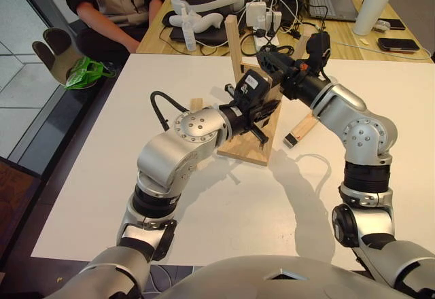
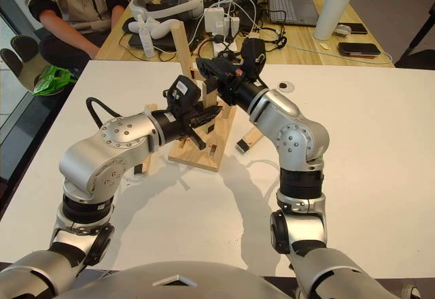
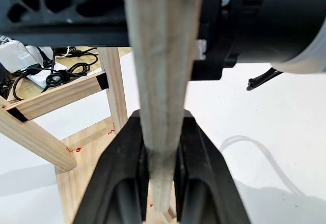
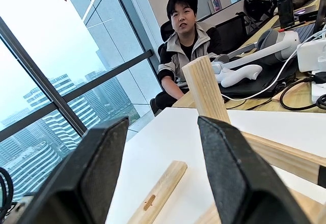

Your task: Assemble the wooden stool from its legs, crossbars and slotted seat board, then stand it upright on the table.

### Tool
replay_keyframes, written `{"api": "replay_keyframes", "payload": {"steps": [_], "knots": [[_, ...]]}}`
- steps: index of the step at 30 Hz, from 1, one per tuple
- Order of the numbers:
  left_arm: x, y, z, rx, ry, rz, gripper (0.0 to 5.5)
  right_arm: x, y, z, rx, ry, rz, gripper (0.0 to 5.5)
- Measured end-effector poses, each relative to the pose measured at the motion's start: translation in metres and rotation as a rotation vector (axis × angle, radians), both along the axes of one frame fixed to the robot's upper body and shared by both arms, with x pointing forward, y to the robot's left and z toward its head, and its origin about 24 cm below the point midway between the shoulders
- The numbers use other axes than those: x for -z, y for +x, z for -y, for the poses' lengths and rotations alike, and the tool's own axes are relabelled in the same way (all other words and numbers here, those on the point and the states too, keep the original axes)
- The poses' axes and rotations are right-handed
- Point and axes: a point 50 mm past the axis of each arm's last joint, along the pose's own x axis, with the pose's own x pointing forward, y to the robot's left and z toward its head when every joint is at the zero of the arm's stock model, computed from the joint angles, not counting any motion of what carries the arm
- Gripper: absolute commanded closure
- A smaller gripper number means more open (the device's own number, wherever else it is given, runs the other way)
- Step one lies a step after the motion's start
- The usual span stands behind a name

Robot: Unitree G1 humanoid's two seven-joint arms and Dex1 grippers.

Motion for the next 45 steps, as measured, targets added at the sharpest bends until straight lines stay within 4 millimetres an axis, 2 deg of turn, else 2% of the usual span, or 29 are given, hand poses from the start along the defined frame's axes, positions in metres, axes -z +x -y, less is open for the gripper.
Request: {"api": "replay_keyframes", "payload": {"steps": [3, 12, 14, 17, 19, 21, 26, 32, 38, 45], "knots": [[0.002, 0.000, 0.000, -0.003, 0.022, 0.004, 5.10, -0.002, -0.005, -0.008, -0.030, 0.014, 0.007, 2.97], [0.007, 0.003, -0.005, -0.006, 0.091, 0.022, 5.10, 0.001, -0.006, -0.009, -0.032, -0.003, -0.003, 2.97], [0.007, 0.013, -0.021, -0.097, 0.124, 0.032, 5.10, 0.005, -0.002, -0.006, -0.010, -0.026, -0.017, 2.97], [0.002, 0.032, -0.056, -0.355, 0.164, 0.077, 5.10, 0.012, 0.002, 0.009, 0.088, -0.061, -0.040, 2.97], [0.002, 0.037, -0.072, -0.504, 0.147, 0.085, 5.10, 0.021, -0.002, 0.013, 0.125, -0.074, -0.067, 2.97], [0.017, 0.034, -0.084, -0.625, 0.133, 0.020, 5.10, 0.031, -0.009, 0.013, 0.139, -0.080, -0.092, 2.97], [0.056, 0.030, -0.090, -0.772, 0.147, -0.137, 5.10, 0.045, -0.027, 0.000, 0.133, -0.069, -0.151, 2.97], [0.065, 0.036, -0.099, -0.886, 0.139, -0.126, 5.10, 0.045, -0.030, 0.001, 0.162, -0.062, -0.160, 2.97], [0.073, 0.046, -0.098, -0.874, 0.096, -0.095, 5.10, 0.046, -0.029, 0.000, 0.172, -0.053, -0.170, 2.97], [0.083, 0.047, -0.099, -0.865, 0.136, -0.115, 5.10, 0.043, -0.024, -0.001, 0.182, -0.045, -0.165, 2.97]]}}
